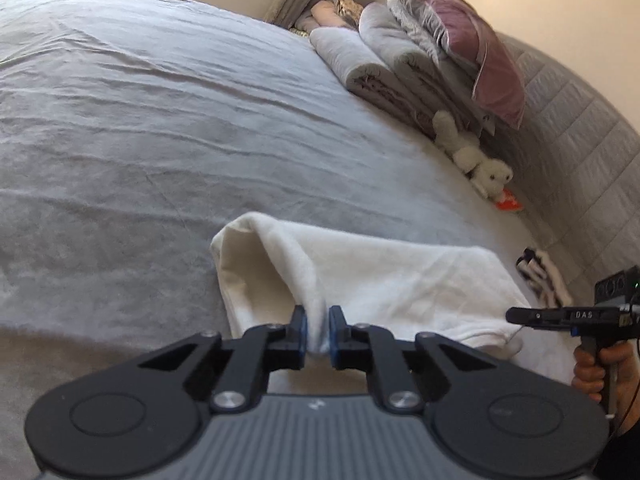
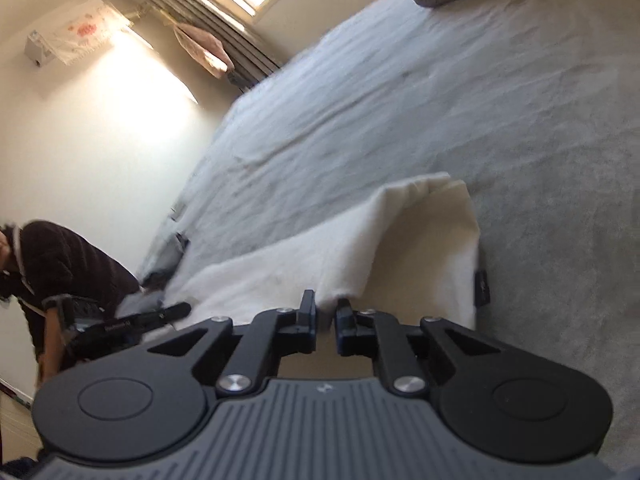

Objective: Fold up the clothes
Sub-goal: 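Open both grippers and release the folded end onto the sweatshirt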

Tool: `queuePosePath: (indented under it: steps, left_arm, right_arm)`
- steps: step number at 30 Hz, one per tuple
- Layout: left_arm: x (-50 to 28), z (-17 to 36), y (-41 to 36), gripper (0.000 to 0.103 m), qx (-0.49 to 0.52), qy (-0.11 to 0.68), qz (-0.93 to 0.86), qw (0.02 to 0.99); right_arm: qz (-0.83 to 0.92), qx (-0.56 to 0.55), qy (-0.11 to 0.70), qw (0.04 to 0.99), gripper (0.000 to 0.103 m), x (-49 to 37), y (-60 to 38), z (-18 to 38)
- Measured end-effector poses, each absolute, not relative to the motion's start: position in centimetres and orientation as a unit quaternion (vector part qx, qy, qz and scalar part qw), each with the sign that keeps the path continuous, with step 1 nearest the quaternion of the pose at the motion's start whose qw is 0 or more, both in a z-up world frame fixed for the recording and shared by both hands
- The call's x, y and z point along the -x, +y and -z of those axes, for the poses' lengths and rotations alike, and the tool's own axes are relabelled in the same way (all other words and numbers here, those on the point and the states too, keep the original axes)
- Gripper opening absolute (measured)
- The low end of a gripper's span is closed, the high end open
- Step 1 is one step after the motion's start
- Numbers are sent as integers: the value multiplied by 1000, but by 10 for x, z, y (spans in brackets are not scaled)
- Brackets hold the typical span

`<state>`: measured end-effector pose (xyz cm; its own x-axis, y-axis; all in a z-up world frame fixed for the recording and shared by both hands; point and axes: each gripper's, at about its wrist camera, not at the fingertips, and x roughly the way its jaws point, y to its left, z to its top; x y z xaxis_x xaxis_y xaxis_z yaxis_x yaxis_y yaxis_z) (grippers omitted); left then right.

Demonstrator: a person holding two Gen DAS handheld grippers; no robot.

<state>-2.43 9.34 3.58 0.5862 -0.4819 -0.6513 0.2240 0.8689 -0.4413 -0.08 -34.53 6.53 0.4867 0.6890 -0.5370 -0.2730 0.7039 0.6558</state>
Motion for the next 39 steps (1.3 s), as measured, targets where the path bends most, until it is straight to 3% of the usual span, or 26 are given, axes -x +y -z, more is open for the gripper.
queuePosePath:
  steps: [10,13,16,18,29,36,39]
  left_arm:
    - [24,-33,86,18,93,418,187,884]
    - [26,-43,90,24,91,410,182,889]
    - [28,-57,96,32,92,388,175,900]
    - [28,-63,98,32,94,379,171,905]
    - [24,-75,69,32,85,326,200,920]
    - [14,-46,27,32,16,349,192,917]
    - [14,-36,32,31,19,365,178,913]
  right_arm:
    - [-250,-182,456,835,13,-5,-331,-46]
    - [-248,-130,455,845,16,-5,-324,-47]
    - [-245,-100,423,867,26,-1,-326,-61]
    - [-238,-90,400,880,30,1,-328,-69]
    - [-201,12,285,937,30,6,-292,-88]
    - [-214,12,344,914,30,-31,-262,-62]
    - [-194,8,397,897,25,-42,-268,-42]
